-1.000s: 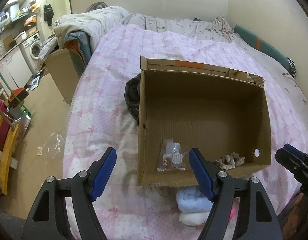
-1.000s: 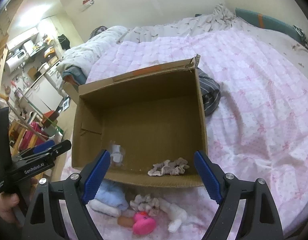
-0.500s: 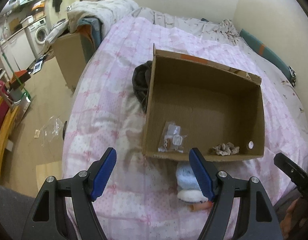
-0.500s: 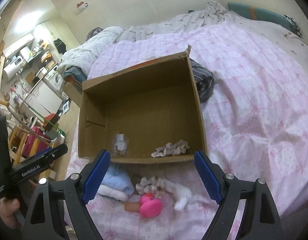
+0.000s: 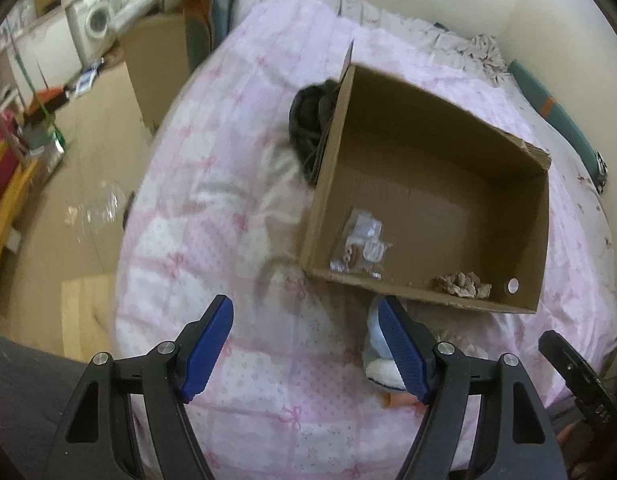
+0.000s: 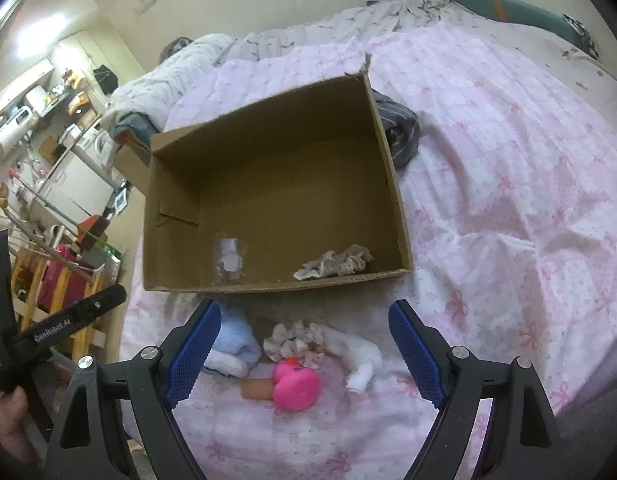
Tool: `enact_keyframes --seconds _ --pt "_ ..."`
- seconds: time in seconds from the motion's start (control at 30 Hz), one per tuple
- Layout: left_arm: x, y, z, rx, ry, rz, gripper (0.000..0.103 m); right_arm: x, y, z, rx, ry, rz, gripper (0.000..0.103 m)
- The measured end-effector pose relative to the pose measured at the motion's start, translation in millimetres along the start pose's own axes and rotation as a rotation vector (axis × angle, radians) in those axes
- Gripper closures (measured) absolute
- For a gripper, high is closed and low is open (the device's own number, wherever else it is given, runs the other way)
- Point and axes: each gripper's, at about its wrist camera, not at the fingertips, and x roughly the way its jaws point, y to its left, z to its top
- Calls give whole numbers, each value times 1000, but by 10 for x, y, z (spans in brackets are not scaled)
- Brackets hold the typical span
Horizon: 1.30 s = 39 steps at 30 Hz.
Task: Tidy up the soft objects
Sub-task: 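Grasp the light-blue plush toy with the left gripper, then grasp the pink rubber duck with the right gripper while the left gripper holds the plush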
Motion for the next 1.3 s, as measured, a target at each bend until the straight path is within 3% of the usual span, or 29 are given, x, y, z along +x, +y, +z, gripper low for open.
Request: enact_keyframes --seconds 0.2,0.33,0.57,0.63,0.67,0.7,0.9,1.13,1.3 --pt "288 -147 -95 15 129 -96 30 133 -58 -4 21 41 -33 12" --pt "516 -493 -208 123 214 -152 30 190 -96 -13 45 64 -42 12" --pt "763 -790 -343 196 226 -130 31 193 -160 -12 70 68 -42 12" --pt "820 -819 -379 214 236 -145 50 184 -177 -8 78 65 -42 12" --pt "844 -850 -385 233 252 -142 67 182 -187 -8 83 65 -42 12" --pt "872 -866 -400 247 276 -144 69 185 -198 -7 86 65 -42 12" --pt "691 -783 -398 223 278 -197 77 180 -226 -4 94 65 -42 12" --pt "124 -486 -296 217 239 -159 77 144 -261 2 120 63 -19 12" --pt "-31 -229 -220 192 204 -121 77 154 -260 -18 138 84 22 12"
